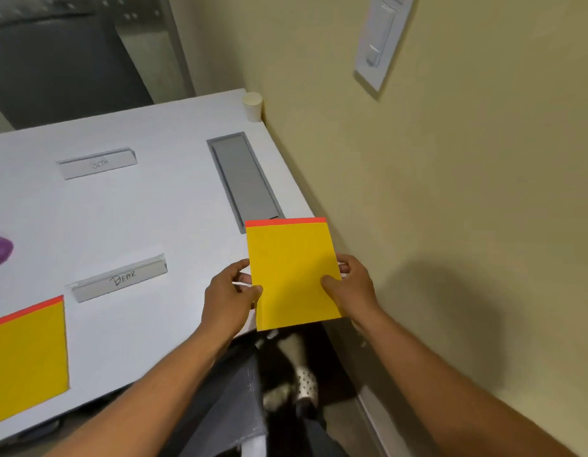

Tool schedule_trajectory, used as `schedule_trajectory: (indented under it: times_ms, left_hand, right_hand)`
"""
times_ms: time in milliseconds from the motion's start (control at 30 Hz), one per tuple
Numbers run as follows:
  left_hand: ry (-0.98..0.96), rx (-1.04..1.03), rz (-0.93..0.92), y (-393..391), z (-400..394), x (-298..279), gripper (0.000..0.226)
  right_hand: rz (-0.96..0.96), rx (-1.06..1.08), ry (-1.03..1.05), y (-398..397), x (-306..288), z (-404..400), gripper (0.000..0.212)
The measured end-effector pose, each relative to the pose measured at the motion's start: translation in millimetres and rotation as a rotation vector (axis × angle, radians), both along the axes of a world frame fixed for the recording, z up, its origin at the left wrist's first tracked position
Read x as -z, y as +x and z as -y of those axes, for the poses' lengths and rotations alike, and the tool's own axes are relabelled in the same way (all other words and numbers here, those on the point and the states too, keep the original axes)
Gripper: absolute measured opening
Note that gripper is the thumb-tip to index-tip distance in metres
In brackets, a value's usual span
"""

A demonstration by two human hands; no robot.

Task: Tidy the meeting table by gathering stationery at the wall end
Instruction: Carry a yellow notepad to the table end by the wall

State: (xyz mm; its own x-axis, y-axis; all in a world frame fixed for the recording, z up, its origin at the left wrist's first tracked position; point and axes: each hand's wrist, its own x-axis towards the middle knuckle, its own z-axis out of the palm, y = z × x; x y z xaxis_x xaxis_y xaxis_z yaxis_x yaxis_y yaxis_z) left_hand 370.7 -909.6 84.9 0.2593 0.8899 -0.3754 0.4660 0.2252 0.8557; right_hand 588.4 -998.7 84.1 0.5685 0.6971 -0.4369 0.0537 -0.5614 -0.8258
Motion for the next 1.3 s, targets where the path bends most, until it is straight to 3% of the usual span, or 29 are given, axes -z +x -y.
schedule_trajectory:
  times_ms: [233, 433, 1000, 1300]
  left_hand:
    - [-0.010, -0.100, -0.156, 43, -46, 73, 0.056]
    - [0.027, -0.042, -0.226, 73, -75, 110, 0.053]
    - [-0.013, 0.005, -0.361, 103, -93, 132, 0.018]
    - [-0.008, 0.012, -0.422, 112, -77, 129, 0.037]
  right_hand:
    - [0.127, -0.179, -0.130, 35, 67, -75, 0.069]
    - [0.199, -0.257, -0.184, 56, 113, -111, 0.098]
    - [0.289, -0.242, -0.195, 68, 137, -124, 0.092]
    - [0.360, -0.319, -0.243, 67, 138, -121, 0.094]
